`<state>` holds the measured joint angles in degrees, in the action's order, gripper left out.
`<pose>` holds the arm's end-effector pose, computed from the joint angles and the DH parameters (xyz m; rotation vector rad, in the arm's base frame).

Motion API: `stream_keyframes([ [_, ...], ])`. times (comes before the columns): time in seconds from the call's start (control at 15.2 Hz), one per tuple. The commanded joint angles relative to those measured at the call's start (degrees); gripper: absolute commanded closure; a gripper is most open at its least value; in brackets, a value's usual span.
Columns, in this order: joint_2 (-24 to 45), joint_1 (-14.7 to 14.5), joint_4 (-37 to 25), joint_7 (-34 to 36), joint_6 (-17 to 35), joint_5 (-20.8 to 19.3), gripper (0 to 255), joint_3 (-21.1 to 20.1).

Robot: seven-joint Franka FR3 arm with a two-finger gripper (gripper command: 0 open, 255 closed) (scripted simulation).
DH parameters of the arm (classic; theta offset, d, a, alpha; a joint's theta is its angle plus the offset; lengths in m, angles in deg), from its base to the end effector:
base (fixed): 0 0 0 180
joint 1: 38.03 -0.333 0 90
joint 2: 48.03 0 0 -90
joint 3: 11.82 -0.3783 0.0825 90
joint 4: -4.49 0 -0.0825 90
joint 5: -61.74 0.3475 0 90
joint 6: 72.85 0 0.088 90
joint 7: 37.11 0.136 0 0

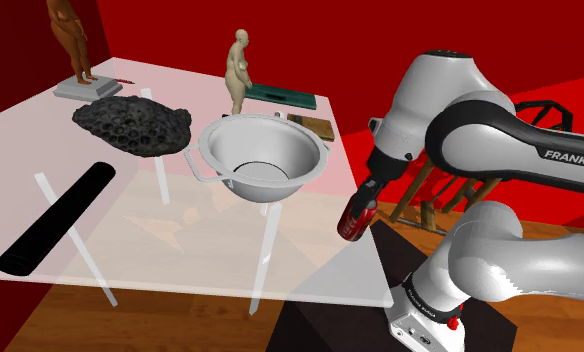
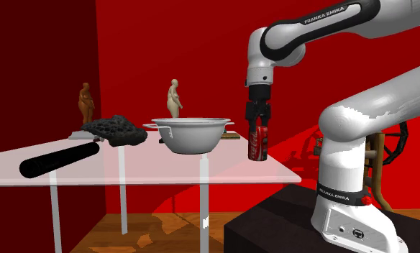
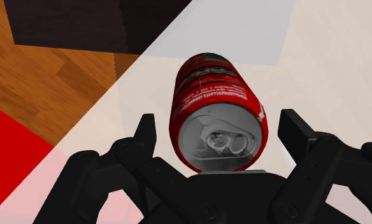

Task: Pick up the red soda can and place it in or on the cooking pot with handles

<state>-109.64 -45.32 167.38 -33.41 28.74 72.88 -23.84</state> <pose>0.1394 0.0794 0.4573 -3.1295 -0.1943 0.0018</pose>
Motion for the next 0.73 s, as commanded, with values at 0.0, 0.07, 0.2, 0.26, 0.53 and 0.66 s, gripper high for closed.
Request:
stream_keyframes([
  [0.0, -0.1, -0.1, 0.6, 0.0, 0.6, 0.1, 0, -0.1],
  [0.07, 0.0, -0.1, 0.6, 0.0, 0.6, 0.1, 0, -0.1],
  [0.2, 0.0, -0.1, 0.6, 0.0, 0.6, 0.1, 0, -0.1],
  [0.26, 0.0, -0.1, 0.6, 0.0, 0.6, 0.1, 0, -0.1],
  [0.53, 0.0, -0.1, 0.6, 0.0, 0.6, 0.1, 255, -0.1],
  [0.66, 0.0, -0.1, 0.6, 0.0, 0.6, 0.1, 255, -0.1],
])
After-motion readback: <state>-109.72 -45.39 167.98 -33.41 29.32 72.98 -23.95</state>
